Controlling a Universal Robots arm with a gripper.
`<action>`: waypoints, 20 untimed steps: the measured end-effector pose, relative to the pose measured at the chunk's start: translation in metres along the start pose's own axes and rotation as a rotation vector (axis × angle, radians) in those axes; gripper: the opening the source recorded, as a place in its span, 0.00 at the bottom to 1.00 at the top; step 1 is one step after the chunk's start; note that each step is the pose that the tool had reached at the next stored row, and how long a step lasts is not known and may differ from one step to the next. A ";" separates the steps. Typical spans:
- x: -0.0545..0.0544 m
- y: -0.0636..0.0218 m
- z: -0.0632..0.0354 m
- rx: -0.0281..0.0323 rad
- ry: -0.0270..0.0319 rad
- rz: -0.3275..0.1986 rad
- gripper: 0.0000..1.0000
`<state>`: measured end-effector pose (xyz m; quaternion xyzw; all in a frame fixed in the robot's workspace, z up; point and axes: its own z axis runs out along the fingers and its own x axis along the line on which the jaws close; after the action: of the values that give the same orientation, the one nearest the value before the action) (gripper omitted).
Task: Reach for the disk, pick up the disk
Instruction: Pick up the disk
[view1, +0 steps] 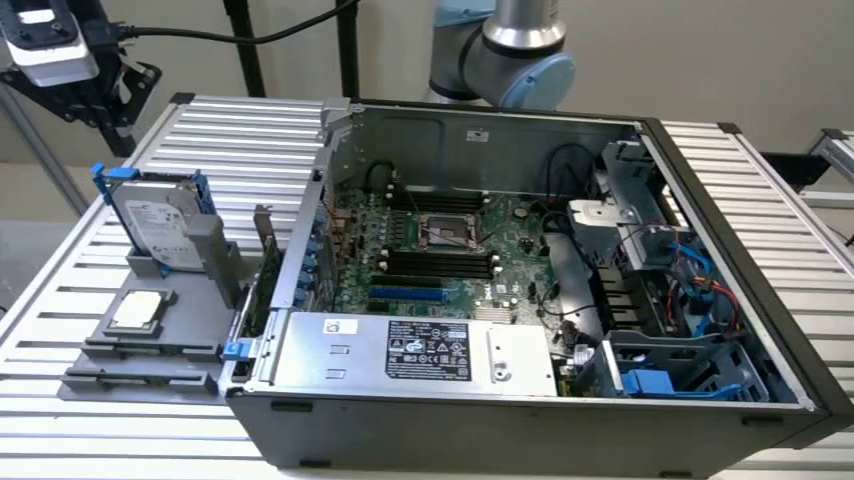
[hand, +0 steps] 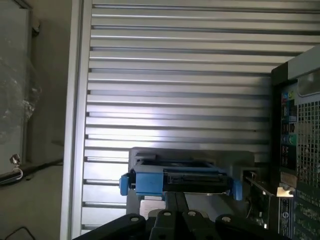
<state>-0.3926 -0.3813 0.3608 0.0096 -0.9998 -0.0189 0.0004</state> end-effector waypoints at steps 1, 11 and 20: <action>0.003 0.0030 0.0001 0.0002 0.0000 0.000 0.11; 0.021 0.0109 0.0003 0.0010 0.0009 -0.021 0.11; 0.021 0.0110 0.0004 0.0010 0.0070 -0.184 0.11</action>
<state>-0.4135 -0.3707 0.3608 0.1013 -0.9947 -0.0183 0.0021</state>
